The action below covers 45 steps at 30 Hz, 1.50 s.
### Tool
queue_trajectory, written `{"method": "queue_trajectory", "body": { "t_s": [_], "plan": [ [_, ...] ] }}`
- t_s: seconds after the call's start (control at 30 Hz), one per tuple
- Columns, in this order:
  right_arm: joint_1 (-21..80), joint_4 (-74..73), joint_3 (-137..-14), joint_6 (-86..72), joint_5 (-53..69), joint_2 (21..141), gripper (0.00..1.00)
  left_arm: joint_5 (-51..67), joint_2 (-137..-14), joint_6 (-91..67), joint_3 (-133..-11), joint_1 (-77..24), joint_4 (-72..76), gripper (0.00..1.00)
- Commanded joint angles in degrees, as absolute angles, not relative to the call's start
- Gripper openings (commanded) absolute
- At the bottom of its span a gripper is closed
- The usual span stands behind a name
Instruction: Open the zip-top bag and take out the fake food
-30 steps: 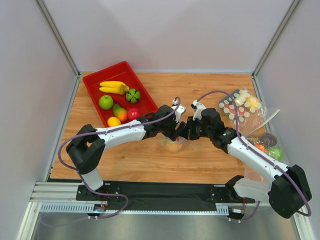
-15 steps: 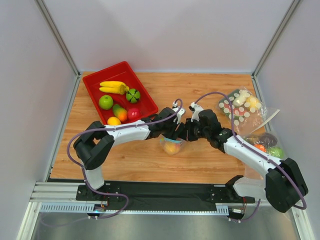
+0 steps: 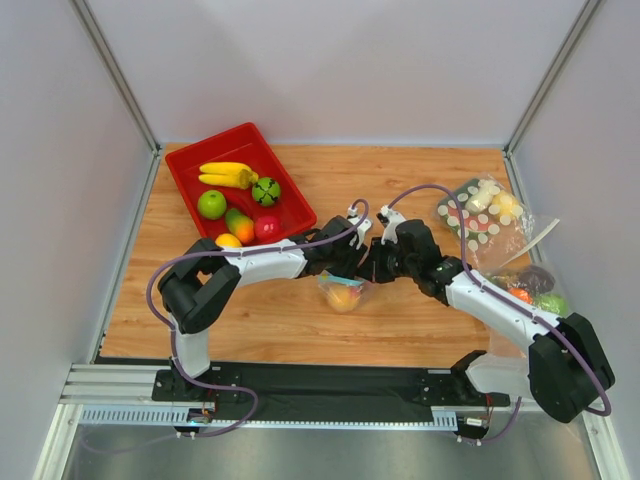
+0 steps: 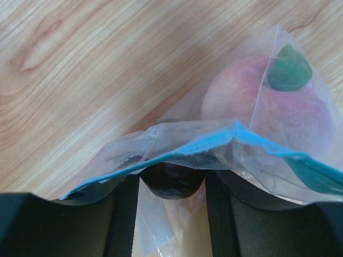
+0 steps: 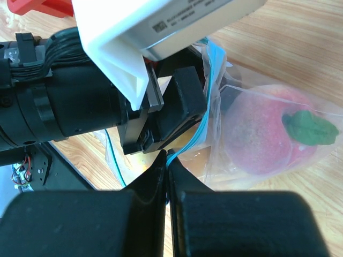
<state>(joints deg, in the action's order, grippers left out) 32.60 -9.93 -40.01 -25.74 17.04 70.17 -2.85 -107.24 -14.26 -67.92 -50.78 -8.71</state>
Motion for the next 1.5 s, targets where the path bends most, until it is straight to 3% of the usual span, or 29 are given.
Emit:
{"method": "queue_trajectory", "body": {
  "t_s": [0.0, 0.13, 0.63, 1.47],
  "plan": [
    [33.0, -6.8, -39.6, -25.8, 17.1, 69.9, 0.0, -1.7, -107.1, -13.9, -68.0, -51.1, -8.5, 0.4],
    [33.0, -6.9, -39.5, -25.8, 16.8, 69.9, 0.0, -0.3, -104.4, -14.2, -67.4, -51.1, -8.5, 0.31],
    [32.8, -10.9, -40.9, -24.6, 11.2, 69.5, 0.0, 7.3, -90.5, -14.9, -60.6, -51.0, -9.7, 0.31],
    [32.8, -10.7, -39.9, -24.5, 11.2, 68.5, 0.0, 3.2, -72.0, -16.7, -55.7, -45.8, -3.6, 0.31]
  ]
}}
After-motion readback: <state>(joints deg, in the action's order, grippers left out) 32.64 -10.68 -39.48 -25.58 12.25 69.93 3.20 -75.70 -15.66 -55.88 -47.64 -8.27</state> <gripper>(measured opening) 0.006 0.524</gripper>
